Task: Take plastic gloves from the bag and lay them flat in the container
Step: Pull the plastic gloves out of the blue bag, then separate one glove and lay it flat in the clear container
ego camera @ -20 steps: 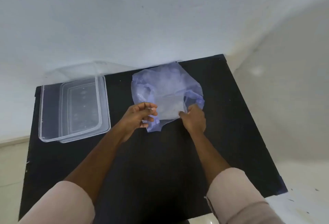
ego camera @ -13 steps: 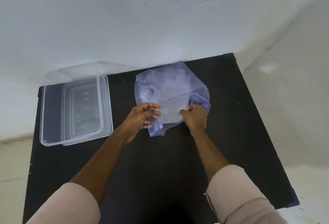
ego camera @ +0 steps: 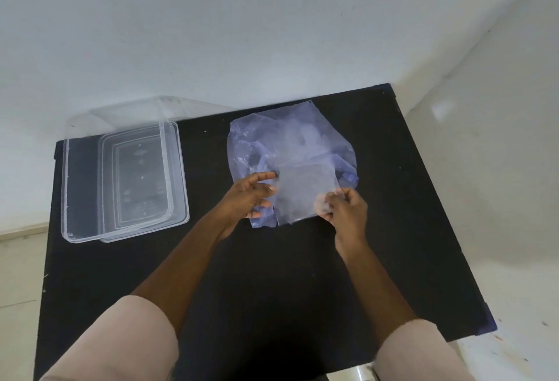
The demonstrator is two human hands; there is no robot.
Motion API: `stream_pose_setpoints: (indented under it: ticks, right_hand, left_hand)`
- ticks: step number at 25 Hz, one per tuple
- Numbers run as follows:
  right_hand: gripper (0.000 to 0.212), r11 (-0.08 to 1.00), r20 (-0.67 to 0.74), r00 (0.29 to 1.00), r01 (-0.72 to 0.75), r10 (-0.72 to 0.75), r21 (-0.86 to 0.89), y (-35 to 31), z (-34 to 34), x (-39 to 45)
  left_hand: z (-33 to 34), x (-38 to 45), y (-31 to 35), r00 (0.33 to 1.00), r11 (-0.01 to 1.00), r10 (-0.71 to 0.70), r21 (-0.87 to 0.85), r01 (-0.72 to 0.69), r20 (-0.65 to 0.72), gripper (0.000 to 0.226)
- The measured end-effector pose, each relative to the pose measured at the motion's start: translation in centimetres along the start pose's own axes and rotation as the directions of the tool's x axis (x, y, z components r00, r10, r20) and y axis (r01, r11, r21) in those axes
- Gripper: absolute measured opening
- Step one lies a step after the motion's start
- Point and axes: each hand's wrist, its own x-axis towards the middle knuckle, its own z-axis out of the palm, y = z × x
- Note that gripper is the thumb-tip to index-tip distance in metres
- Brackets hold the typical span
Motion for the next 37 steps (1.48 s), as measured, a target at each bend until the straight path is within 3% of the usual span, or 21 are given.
stream_pose_setpoints:
  ticks: [6, 9, 12, 14, 16, 18, 21, 23, 25, 26, 27, 29, 31, 33, 37]
  right_hand:
    - [0.009, 0.974, -0.002, 0.988, -0.155, 0.157, 0.164, 5.4, -6.3, -7.3]
    - [0.004, 0.96, -0.086, 0.975, -0.184, 0.206, 0.21, 9.2, -5.9, -11.8]
    - [0.003, 0.96, -0.172, 0.963, -0.165, 0.206, 0.225, 12.0, -4.8, -15.7]
    - [0.002, 0.958, -0.188, 0.958, -0.173, 0.218, 0.229, 13.9, -4.2, -18.1]
    - [0.004, 0.965, -0.191, 0.955, -0.196, 0.229, 0.176, 16.1, -3.6, -20.2]
    - [0.006, 0.97, -0.182, 0.956, -0.207, 0.228, 0.127, 17.8, -2.9, -22.2]
    - [0.01, 0.966, -0.108, 0.96, -0.254, 0.258, 0.048, 19.1, -2.2, -24.6]
    - [0.019, 0.966, -0.122, 0.985, -0.148, 0.124, -0.211, 19.5, -1.9, -25.8]
    - [0.031, 0.819, -0.053, 0.966, 0.184, -0.253, -0.544, 19.3, -1.4, -26.4]
    - [0.034, 0.682, 0.071, 0.906, 0.364, -0.418, -0.635, 19.1, -0.9, -26.3]
    - [0.034, 0.549, 0.227, 0.843, 0.498, -0.487, -0.671, 18.8, -0.3, -26.0]
    - [0.034, 0.341, 0.515, 0.754, 0.649, -0.407, -0.681, 18.4, 1.8, -25.2]
    - [0.034, 0.132, 0.69, 0.656, 0.747, -0.307, -0.652, 18.8, 4.0, -24.7]
    - [0.033, -0.019, 0.757, 0.59, 0.785, -0.28, -0.619, 19.5, 5.7, -24.7]
    - [0.039, -0.168, 0.789, 0.566, 0.777, -0.238, -0.607, 20.5, 6.5, -24.7]
  left_hand:
    - [0.4, -3.0, -2.1, 0.999, 0.999, 0.047, -0.018, -0.046, 0.027, 0.034]
    - [1.0, -6.8, -6.5, 0.987, 0.995, 0.091, -0.037, -0.097, -0.134, 0.026]
    - [1.6, -11.2, -12.3, 0.958, 0.996, -0.075, 0.016, 0.082, -0.275, 0.023]
    - [1.7, -13.6, -15.3, 0.941, 0.968, -0.251, -0.034, 0.25, -0.226, 0.033]
    - [1.5, -15.2, -17.1, 0.925, 0.931, -0.361, -0.102, 0.35, -0.118, 0.042]
    - [1.2, -16.2, -18.5, 0.927, 0.928, -0.367, -0.1, 0.36, -0.071, 0.044]
    - [0.2, -17.5, -20.1, 0.935, 0.953, -0.304, -0.059, 0.298, -0.185, 0.03]
    - [-1.7, -18.2, -20.9, 0.924, 0.961, -0.27, -0.022, 0.275, -0.271, 0.02]
    - [-4.2, -18.9, -21.6, 0.922, 0.963, -0.234, 0.054, 0.263, -0.309, 0.016]
    - [-5.5, -19.2, -22.1, 0.923, 0.963, -0.209, 0.096, 0.252, -0.324, 0.015]
    - [-6.6, -19.5, -22.5, 0.922, 0.962, -0.18, 0.134, 0.237, -0.343, 0.015]
    - [-8.3, -20.2, -23.3, 0.912, 0.959, -0.138, 0.176, 0.22, -0.386, 0.016]
    - [-9.5, -20.9, -23.9, 0.899, 0.961, -0.138, 0.165, 0.223, -0.415, 0.019]
    - [-10.1, -21.4, -24.4, 0.884, 0.965, -0.176, 0.101, 0.242, -0.434, 0.021]
    - [-10.8, -22.1, -24.5, 0.874, 0.967, -0.198, 0.055, 0.247, -0.443, 0.015]
